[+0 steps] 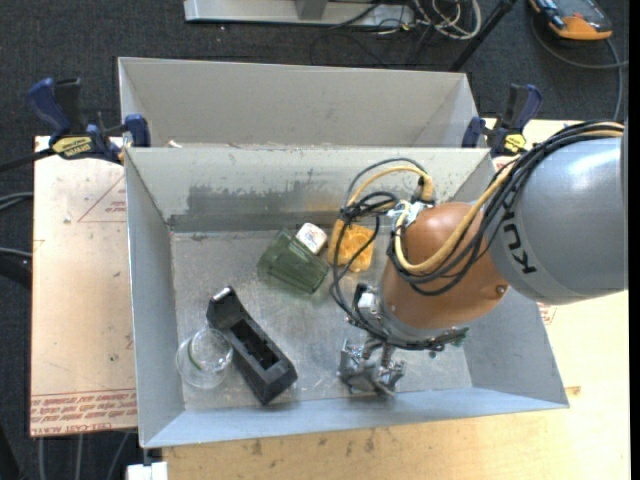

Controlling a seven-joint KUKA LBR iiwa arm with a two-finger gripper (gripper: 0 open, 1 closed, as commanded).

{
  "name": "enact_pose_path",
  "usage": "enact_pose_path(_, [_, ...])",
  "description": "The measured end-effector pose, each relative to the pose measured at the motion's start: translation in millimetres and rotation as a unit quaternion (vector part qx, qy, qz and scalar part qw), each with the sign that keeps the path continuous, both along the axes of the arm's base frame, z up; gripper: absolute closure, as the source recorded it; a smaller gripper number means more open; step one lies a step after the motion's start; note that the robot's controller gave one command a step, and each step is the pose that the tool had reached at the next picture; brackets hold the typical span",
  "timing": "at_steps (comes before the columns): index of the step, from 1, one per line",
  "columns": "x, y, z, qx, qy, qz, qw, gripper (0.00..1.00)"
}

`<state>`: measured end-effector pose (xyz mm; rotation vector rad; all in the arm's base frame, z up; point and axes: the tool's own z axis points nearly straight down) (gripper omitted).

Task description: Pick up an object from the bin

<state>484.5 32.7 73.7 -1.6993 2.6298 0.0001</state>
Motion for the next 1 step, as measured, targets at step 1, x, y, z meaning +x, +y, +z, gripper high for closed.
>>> enact_pose_path(1, [0.1,0.1,0.0,0.0,0.0,0.0,1.0,1.0])
